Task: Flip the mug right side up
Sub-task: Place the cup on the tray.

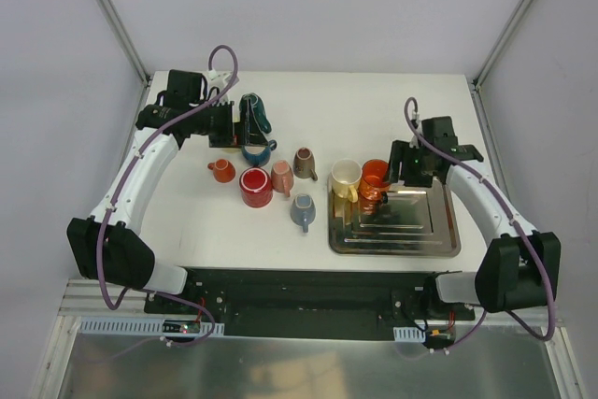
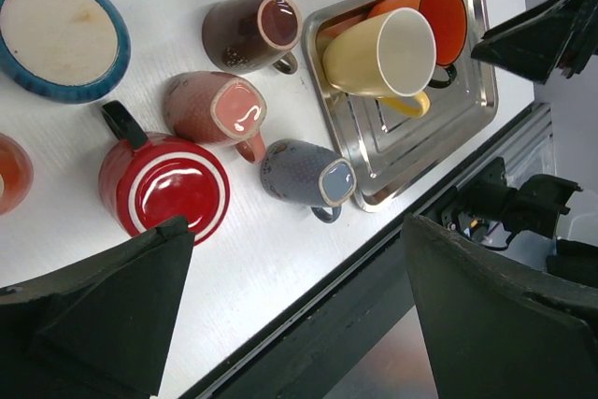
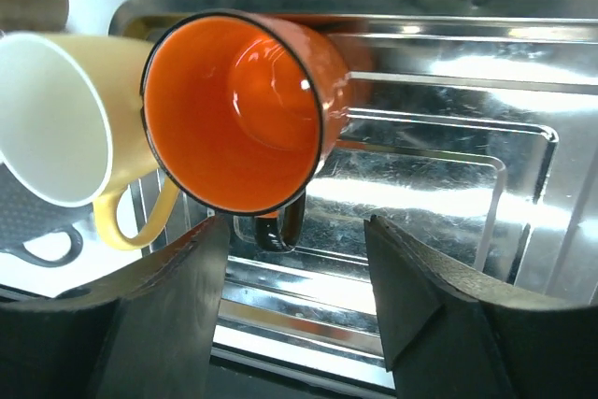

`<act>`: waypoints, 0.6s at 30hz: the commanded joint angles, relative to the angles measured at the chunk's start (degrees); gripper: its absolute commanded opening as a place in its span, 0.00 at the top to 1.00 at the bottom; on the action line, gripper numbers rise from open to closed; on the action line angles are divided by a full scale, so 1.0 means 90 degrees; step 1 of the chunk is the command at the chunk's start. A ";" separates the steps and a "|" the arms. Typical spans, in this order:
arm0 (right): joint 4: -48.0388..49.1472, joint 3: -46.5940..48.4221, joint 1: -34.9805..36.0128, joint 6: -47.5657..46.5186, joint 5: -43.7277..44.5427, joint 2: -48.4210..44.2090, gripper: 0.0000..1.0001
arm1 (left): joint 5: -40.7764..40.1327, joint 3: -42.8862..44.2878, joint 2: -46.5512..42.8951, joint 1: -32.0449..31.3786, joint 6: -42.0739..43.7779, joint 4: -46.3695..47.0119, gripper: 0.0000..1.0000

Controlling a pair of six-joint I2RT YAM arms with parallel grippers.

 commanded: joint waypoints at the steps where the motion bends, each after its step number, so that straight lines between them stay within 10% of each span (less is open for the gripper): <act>1: -0.0093 0.0355 -0.0470 0.0609 -0.0351 -0.0162 0.33 | -0.0236 0.0336 -0.0066 0.0063 0.0455 0.0050 0.02; 13: 0.0337 0.1273 -0.1145 0.0756 -0.0312 0.0717 0.33 | -0.4346 0.2288 0.1465 0.0219 0.1747 -0.0361 0.01; 18: 0.0288 0.1292 -0.1135 0.0834 -0.0556 0.0815 0.33 | -0.3394 0.3128 0.2325 0.0532 0.1356 -0.0361 0.08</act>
